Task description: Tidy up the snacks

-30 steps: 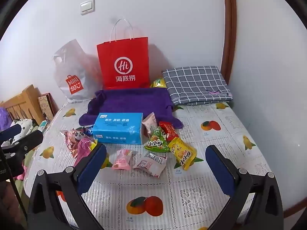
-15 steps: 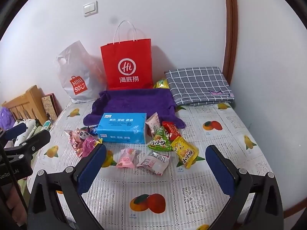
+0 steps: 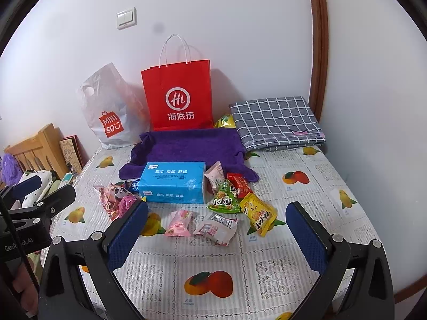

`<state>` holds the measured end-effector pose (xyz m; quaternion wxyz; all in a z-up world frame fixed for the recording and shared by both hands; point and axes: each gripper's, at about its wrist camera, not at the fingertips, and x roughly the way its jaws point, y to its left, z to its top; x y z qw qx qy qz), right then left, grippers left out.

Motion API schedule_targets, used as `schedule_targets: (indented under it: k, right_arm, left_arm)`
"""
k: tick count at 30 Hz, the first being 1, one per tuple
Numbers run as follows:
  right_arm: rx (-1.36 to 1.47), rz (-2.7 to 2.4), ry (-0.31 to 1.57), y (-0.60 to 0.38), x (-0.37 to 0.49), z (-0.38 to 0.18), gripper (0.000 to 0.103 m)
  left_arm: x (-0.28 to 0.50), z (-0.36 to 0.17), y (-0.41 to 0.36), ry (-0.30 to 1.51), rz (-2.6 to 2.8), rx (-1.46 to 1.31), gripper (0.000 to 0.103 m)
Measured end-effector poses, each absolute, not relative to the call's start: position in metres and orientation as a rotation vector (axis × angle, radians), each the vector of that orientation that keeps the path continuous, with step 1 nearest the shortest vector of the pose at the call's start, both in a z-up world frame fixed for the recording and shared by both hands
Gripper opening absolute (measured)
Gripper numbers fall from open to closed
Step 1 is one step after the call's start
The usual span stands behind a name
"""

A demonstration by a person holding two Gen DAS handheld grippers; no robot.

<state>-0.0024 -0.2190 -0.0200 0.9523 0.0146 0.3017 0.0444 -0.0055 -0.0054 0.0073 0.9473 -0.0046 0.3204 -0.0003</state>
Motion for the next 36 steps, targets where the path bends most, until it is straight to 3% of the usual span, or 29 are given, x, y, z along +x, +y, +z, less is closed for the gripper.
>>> schedule_targets:
  k: [36]
  right_arm:
    - [0.036, 0.103, 0.591, -0.2149, -0.0096, -0.0145, 0.102]
  left_arm:
    - [-0.0088, 0.0091, -0.0096, 0.641, -0.004, -0.007, 0.103]
